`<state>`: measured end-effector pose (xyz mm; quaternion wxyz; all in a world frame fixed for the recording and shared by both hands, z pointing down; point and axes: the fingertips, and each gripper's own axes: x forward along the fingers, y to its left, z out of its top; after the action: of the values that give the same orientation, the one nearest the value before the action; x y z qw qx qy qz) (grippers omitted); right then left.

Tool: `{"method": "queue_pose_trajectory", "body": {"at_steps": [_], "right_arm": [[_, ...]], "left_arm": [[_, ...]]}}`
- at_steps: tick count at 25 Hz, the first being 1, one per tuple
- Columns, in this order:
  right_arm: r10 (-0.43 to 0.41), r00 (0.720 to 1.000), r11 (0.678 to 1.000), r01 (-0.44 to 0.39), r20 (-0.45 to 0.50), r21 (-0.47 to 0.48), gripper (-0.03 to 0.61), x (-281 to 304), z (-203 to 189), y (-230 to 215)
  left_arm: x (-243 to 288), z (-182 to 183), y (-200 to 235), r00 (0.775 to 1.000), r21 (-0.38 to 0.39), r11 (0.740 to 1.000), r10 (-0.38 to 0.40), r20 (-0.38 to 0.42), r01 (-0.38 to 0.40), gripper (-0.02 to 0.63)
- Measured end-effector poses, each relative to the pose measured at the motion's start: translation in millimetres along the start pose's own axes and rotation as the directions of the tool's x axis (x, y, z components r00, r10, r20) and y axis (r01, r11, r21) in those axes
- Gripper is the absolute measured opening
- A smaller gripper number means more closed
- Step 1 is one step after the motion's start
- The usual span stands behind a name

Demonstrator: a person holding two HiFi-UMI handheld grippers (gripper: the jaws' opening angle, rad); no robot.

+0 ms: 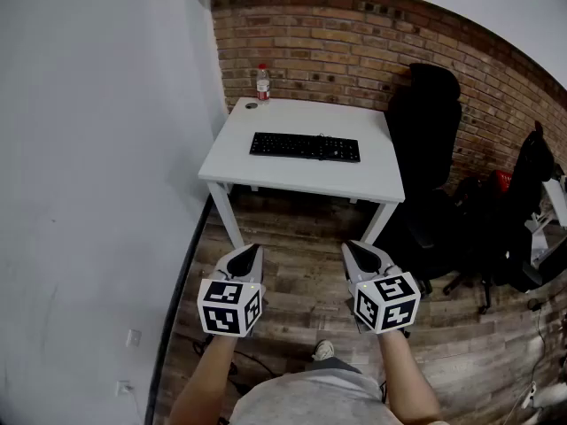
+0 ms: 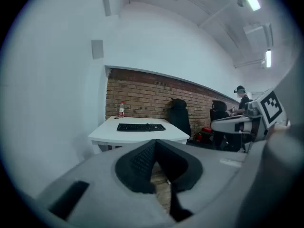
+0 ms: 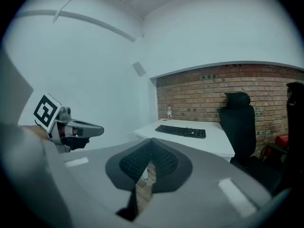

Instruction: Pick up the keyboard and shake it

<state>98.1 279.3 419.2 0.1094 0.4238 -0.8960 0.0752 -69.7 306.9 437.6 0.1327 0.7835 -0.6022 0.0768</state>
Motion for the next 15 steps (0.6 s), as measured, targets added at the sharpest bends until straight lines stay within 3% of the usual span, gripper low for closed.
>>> {"method": "queue_pose_trajectory", "body": {"at_steps": [7,15], "right_arm": [[-0.005,1.000,1.000,0.004,-0.012,-0.004,0.006,6.4,-3.9,5.1],[-0.003,1.000,1.000,0.003,-0.013,0.003,0.008,33.9,-2.7,-18.8]], "left_arm": [[5.2,0.1,6.5,1.000,-0.001,1.000,-0.017,-0.005,0.017,-0.008],[38.8,6.7,12.8,1.000,0.010,1.000,-0.025,-0.006,0.025,-0.006]]}}
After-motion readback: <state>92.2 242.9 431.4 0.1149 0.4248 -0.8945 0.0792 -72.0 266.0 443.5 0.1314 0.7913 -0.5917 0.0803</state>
